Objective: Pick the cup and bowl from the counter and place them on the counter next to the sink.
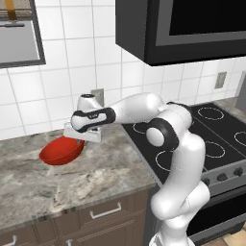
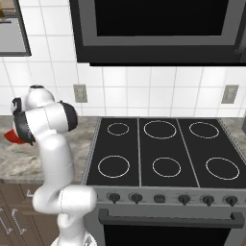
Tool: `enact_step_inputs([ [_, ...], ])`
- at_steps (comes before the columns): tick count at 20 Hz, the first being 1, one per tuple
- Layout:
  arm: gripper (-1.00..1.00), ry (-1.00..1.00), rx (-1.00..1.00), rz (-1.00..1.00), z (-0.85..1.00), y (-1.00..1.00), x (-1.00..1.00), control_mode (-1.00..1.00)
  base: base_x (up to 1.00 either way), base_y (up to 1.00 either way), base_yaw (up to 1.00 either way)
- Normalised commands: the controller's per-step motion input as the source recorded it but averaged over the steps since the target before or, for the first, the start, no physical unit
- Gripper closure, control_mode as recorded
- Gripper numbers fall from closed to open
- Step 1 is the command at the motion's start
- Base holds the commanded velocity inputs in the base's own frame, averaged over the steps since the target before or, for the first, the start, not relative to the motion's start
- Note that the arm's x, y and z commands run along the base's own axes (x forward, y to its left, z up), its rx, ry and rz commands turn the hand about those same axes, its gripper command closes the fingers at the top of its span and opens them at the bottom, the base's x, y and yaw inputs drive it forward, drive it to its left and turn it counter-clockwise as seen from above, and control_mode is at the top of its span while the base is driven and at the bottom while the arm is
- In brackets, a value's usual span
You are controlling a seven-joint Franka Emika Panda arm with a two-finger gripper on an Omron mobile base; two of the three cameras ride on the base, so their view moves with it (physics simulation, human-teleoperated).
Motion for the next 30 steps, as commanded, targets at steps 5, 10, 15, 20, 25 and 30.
enact_step_inputs([
  [5,1.00,0.00,0.05,0.00,0.43,-0.03,-0.44,-1.00,0.00,0.00,0.00],
  [10,1.00,-0.07,0.07,0.00,0.32,0.00,-0.34,-1.00,0.00,0.00,0.00],
  [15,1.00,-0.08,0.06,0.02,0.19,-0.04,-0.35,-1.00,0.00,0.00,0.00],
  [20,1.00,-0.08,0.02,0.06,0.18,-0.31,-0.57,-1.00,0.00,0.00,0.00],
  [25,1.00,-0.07,0.00,0.07,0.20,-0.63,-0.75,-1.00,0.00,0.00,0.00],
  [30,1.00,-0.11,0.03,0.06,0.23,-0.76,-0.82,-1.00,0.00,0.00,0.00],
])
